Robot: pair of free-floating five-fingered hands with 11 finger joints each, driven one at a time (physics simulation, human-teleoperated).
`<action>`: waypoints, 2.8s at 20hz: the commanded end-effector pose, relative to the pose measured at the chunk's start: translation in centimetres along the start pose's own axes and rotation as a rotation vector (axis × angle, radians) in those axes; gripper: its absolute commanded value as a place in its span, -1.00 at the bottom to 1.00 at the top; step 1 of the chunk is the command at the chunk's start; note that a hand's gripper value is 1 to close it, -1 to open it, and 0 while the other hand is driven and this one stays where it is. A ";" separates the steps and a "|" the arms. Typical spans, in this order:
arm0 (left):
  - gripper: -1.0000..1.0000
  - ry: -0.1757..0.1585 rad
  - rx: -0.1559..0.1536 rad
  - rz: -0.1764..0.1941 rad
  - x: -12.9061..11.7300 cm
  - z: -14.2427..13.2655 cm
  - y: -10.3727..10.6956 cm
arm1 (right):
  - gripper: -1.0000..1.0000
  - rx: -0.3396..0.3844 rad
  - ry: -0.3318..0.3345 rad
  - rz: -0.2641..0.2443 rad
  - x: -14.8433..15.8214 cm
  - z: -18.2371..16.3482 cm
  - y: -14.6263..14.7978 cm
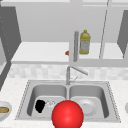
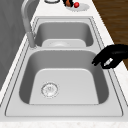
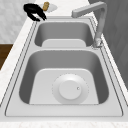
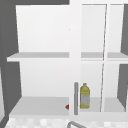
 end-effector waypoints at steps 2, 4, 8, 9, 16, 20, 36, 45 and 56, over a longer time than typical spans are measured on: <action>0.00 0.000 0.000 0.000 0.0 0.0 0.0 | 1.00 0.012 0.015 0.034 0.5 0.0 -2.5; 0.00 0.000 0.000 0.000 0.0 0.0 0.0 | 1.00 0.017 0.031 0.071 0.7 0.0 -3.7; 0.00 0.000 0.000 0.000 0.0 0.0 0.0 | 1.00 0.009 0.021 0.098 0.9 0.6 -5.7; 0.00 0.000 0.000 0.000 0.0 0.0 0.0 | 1.00 0.001 0.025 0.097 1.0 0.8 -5.9; 0.00 0.000 0.000 0.000 0.0 0.0 0.0 | 1.00 -0.030 0.059 0.110 3.0 3.9 -6.9; 0.00 0.000 0.000 0.000 0.0 0.0 0.0 | 1.00 -0.066 0.063 0.115 4.3 6.6 -7.0; 0.00 0.000 0.000 0.000 0.0 0.0 0.0 | 1.00 -0.033 -0.032 0.100 9.9 12.2 -4.5; 0.00 0.000 0.000 0.000 0.0 0.0 0.0 | 1.00 -0.022 -0.126 0.097 12.7 14.1 -3.6; 0.00 0.000 0.000 0.000 0.0 0.0 0.0 | 1.00 -0.011 -0.263 0.110 15.7 15.9 -2.6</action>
